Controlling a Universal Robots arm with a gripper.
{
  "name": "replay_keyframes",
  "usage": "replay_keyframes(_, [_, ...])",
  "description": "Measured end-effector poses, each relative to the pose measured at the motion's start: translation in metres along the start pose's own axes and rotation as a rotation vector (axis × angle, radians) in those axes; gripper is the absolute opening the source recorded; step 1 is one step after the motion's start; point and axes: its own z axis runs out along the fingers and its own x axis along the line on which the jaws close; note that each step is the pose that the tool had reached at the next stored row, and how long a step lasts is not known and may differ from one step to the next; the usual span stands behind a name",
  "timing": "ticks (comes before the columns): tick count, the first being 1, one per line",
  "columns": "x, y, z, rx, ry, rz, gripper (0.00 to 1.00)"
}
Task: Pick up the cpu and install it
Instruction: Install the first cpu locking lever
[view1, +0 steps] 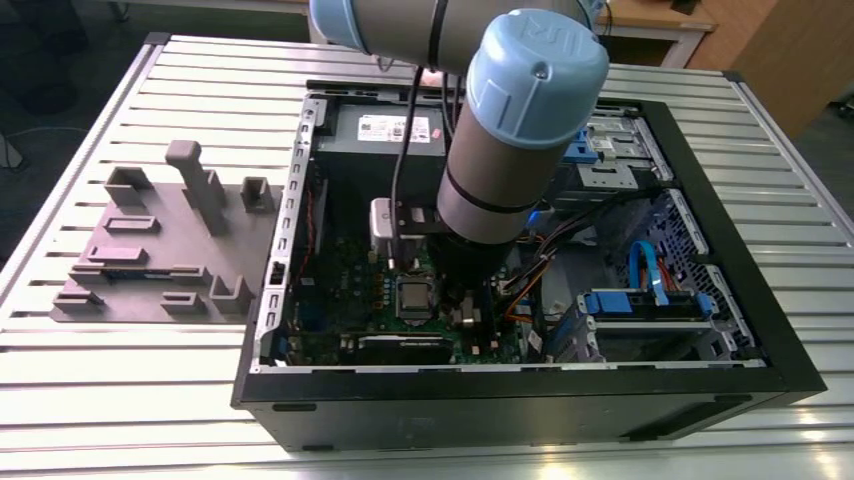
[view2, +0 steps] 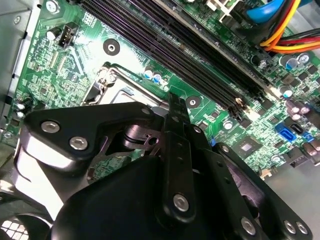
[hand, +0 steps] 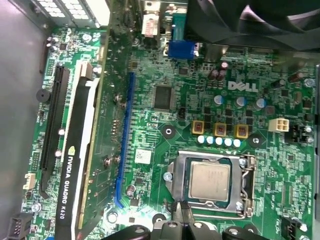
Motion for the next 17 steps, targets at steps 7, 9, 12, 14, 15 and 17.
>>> replay_keyframes(7, [0.0000, -0.0002, 0.0023, 0.0000, 0.0006, -0.007, 0.10])
replay_keyframes(9, [0.0000, -0.0002, 0.0026, 0.0000, 0.0006, -0.006, 0.10])
replay_keyframes(12, [0.0001, -0.0004, 0.0037, -0.0001, 0.0006, -0.007, 0.10])
replay_keyframes(14, [0.0001, -0.0005, 0.0044, -0.0002, 0.0006, -0.007, 0.10])
replay_keyframes(15, [0.0001, -0.0005, 0.0046, -0.0002, 0.0004, -0.007, 0.10])
replay_keyframes(17, [0.0001, -0.0007, 0.0049, 0.0000, -0.0003, -0.007, 0.10])
